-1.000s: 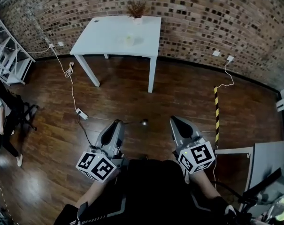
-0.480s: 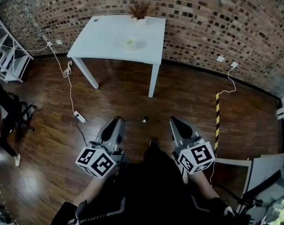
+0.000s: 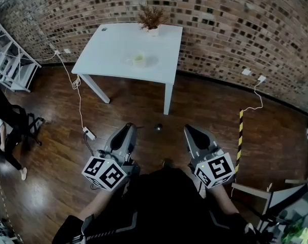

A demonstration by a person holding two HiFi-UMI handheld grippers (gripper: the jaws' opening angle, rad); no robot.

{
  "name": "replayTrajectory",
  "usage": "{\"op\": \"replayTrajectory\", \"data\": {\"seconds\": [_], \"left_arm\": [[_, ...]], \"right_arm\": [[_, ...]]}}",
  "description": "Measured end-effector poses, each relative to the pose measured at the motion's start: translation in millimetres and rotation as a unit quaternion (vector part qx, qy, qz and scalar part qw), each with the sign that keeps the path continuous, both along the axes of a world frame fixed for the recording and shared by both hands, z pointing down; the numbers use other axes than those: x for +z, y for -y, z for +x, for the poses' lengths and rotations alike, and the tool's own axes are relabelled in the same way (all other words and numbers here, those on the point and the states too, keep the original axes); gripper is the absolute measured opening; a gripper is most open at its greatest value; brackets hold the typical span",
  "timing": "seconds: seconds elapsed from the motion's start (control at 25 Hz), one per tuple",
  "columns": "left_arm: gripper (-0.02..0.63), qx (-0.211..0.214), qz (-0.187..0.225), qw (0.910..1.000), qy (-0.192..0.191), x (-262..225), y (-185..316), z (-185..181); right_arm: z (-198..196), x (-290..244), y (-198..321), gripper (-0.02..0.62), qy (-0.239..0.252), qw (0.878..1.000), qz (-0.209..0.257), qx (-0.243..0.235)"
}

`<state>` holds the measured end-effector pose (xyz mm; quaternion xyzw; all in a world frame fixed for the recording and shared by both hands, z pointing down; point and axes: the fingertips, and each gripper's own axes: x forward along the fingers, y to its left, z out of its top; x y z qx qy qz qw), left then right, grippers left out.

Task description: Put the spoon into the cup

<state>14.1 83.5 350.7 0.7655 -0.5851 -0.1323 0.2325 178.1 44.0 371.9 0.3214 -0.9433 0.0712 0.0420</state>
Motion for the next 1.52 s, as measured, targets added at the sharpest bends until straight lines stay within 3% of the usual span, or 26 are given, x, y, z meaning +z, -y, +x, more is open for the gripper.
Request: {"op": "replayTrajectory", "data": {"seconds": [0.24, 0.52, 0.76, 1.28, 1.52], "left_arm": [[0.034, -0.017, 0.002, 0.9998, 0.012, -2.9, 48.8, 0.0], [0.034, -0.006, -0.012, 0.9999, 0.006, 9.6, 102.7, -18.2], [0.034, 0.006, -0.004, 0.9995, 0.031, 5.1, 151.6, -47.6], [0.034, 0.003, -0.016, 0.9996, 0.024, 15.8, 232.5, -141.6], [0.034, -0.007, -0.016, 0.9996, 0.023, 18.9, 269.6, -162.3]], "right_arm": [[8.7, 2.5, 58.7, 0.006, 0.003, 1.000, -0.002, 0.011], [-7.4, 16.6, 103.6, 0.006, -0.002, 0.999, -0.020, 0.027], [-38.0, 14.5, 149.5, 0.006, -0.001, 0.999, -0.032, 0.040], [-123.0, 19.1, 234.6, 0.006, -0.008, 0.998, -0.027, 0.052], [-148.0, 25.2, 278.8, 0.006, -0.007, 0.999, -0.028, 0.037]]}}
